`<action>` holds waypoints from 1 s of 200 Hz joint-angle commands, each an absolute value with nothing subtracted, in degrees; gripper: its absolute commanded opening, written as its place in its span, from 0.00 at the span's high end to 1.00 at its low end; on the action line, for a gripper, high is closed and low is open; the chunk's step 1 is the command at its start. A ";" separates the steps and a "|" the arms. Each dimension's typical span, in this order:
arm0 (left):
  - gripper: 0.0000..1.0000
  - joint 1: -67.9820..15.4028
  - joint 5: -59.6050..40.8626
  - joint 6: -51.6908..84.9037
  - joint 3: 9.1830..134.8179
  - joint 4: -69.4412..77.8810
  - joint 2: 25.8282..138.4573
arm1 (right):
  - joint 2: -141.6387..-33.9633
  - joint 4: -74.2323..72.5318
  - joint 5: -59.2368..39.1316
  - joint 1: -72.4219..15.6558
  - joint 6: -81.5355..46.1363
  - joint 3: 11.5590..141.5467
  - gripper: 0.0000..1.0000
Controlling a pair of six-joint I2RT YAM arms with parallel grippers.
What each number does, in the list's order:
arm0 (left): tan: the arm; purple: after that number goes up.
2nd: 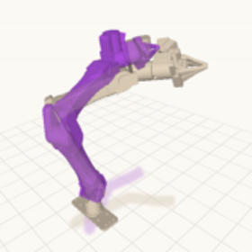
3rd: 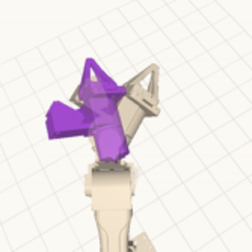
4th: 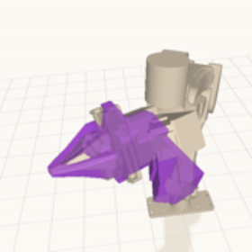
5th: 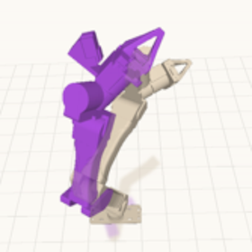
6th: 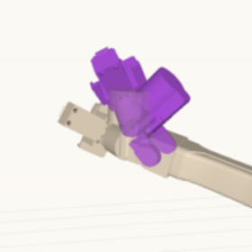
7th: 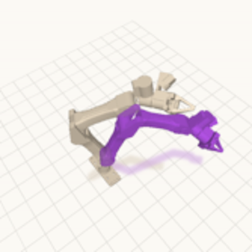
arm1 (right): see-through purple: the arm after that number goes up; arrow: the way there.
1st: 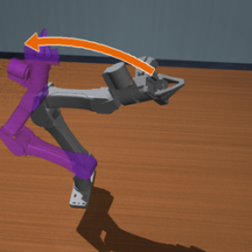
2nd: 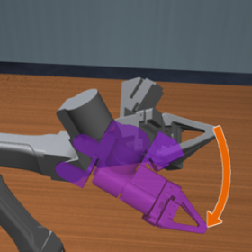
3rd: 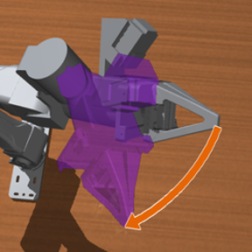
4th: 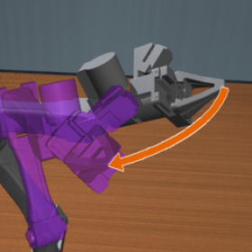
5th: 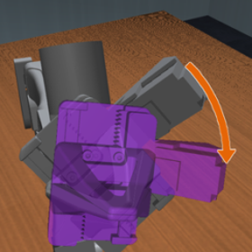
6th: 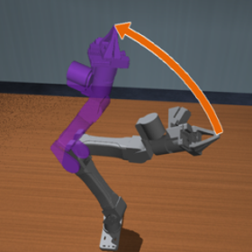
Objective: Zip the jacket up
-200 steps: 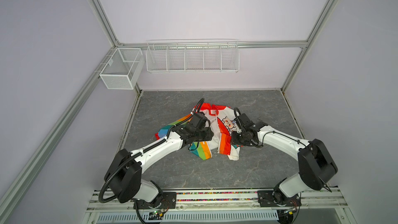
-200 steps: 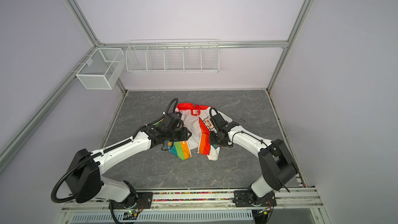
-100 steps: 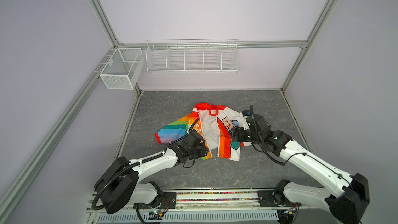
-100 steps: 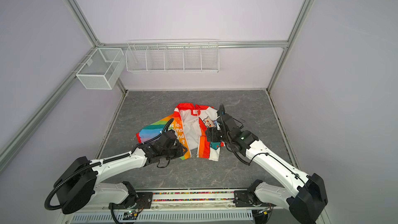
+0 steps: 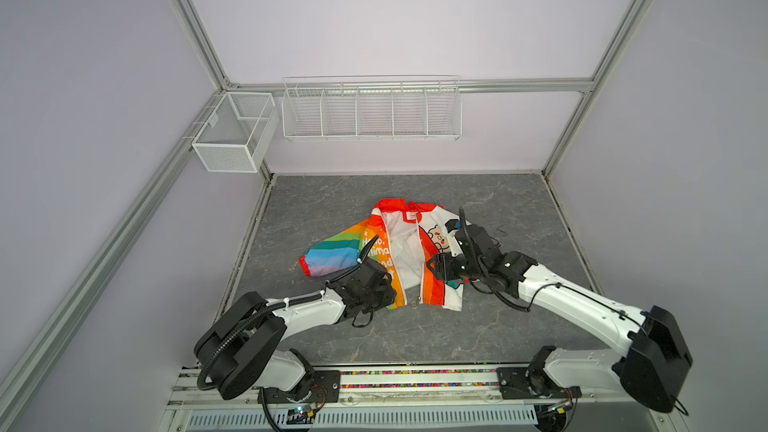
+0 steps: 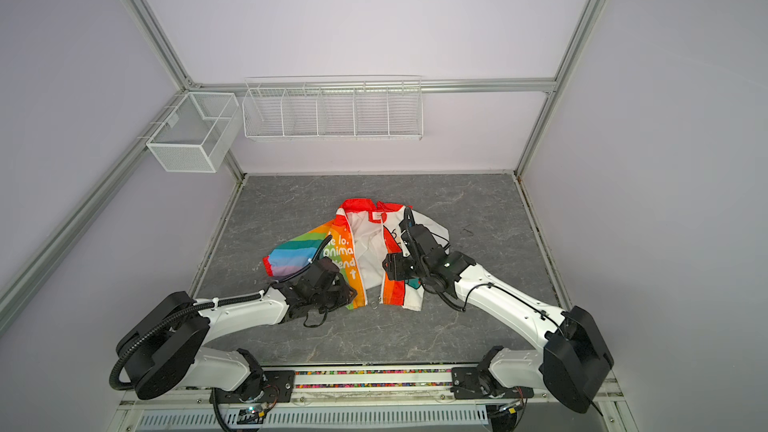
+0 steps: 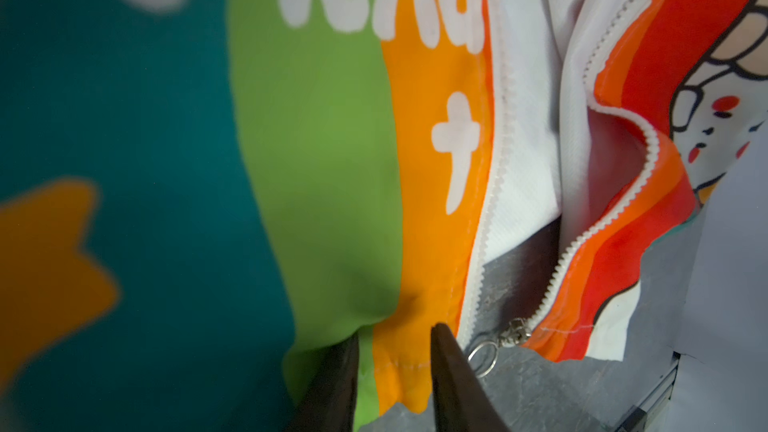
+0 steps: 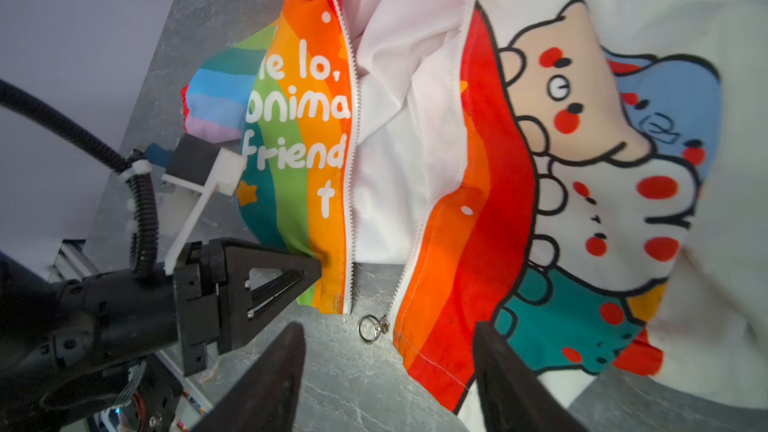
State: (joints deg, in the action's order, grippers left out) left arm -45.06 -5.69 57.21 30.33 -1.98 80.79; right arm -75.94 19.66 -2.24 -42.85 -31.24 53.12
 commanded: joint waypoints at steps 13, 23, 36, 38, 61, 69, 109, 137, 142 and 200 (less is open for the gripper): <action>0.70 -43.69 -2.57 56.76 30.05 -5.67 82.13 | -86.02 19.53 -10.66 -46.04 -35.68 57.09 0.47; 0.71 -43.44 -1.82 55.97 30.78 -7.67 82.11 | -89.04 19.27 -10.88 -47.66 -36.79 58.26 0.49; 0.71 -43.24 -0.44 55.27 31.32 -9.76 81.88 | -92.11 18.61 -11.37 -49.52 -37.68 59.36 0.50; 0.71 -43.18 -0.22 55.19 31.36 -10.04 81.79 | -92.57 18.50 -11.41 -49.78 -37.83 59.51 0.50; 0.72 -42.07 0.35 53.94 31.32 -11.51 81.20 | -97.19 17.24 -11.95 -51.91 -39.76 61.22 0.52; 0.72 -41.69 0.35 53.65 31.21 -11.74 80.97 | -98.55 16.92 -12.00 -52.21 -40.52 61.60 0.54; 0.72 -40.53 0.18 52.40 31.20 -12.11 80.72 | -102.57 14.86 -11.90 -52.29 -42.87 61.72 0.60; 0.75 -40.30 -0.03 51.91 31.55 -12.20 80.95 | -104.79 12.88 -12.83 -52.29 -43.93 62.46 0.61; 0.76 -40.26 0.00 51.93 31.52 -12.22 80.92 | -105.08 12.76 -12.76 -52.29 -44.15 62.64 0.62; 0.91 -40.17 -0.32 51.73 31.11 -12.04 81.43 | -107.61 11.55 -12.72 -51.18 -46.14 63.56 0.66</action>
State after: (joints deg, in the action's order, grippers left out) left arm -40.49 -1.65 51.90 31.51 -8.21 80.25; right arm -106.06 13.23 -12.08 -51.96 -43.97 62.76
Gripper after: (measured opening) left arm 0.111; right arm 0.351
